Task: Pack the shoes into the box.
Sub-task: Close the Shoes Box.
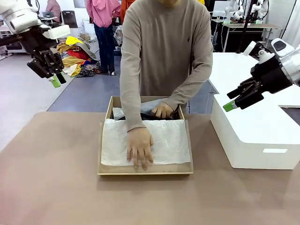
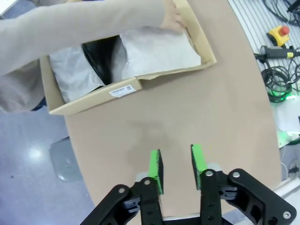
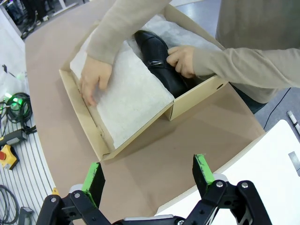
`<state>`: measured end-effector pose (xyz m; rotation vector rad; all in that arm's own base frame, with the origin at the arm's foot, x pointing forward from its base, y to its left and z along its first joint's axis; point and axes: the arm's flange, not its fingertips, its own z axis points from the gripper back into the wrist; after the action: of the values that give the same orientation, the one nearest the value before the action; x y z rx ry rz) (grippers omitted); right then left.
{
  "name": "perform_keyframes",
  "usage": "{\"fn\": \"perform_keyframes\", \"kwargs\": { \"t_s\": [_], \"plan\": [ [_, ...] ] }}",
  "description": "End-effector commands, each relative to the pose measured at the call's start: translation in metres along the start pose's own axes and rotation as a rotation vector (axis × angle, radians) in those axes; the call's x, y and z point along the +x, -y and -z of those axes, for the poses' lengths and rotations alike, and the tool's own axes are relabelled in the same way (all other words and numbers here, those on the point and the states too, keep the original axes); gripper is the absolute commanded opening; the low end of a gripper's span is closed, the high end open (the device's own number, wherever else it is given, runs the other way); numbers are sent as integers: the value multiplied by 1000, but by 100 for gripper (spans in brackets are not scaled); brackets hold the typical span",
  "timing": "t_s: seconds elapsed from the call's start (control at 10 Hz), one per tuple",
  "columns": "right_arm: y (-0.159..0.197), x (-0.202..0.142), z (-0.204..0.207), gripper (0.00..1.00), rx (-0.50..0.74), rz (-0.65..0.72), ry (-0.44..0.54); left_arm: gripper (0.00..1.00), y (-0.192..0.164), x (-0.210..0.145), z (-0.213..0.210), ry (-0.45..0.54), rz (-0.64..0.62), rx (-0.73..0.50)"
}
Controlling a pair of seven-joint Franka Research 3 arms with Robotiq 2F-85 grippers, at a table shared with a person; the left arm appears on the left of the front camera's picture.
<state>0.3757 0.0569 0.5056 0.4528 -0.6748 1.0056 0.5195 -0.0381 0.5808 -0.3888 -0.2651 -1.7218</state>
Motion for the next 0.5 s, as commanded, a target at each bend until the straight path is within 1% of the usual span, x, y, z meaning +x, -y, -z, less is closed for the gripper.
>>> {"fn": "perform_keyframes", "kwargs": {
  "t_s": [0.0,0.4],
  "plan": [
    [4,1,2,100,9,-24,34,0,2,-1,0,27,1,3],
    [4,1,2,100,9,-24,34,0,3,-2,-1,17,-20,10]
  ]
}}
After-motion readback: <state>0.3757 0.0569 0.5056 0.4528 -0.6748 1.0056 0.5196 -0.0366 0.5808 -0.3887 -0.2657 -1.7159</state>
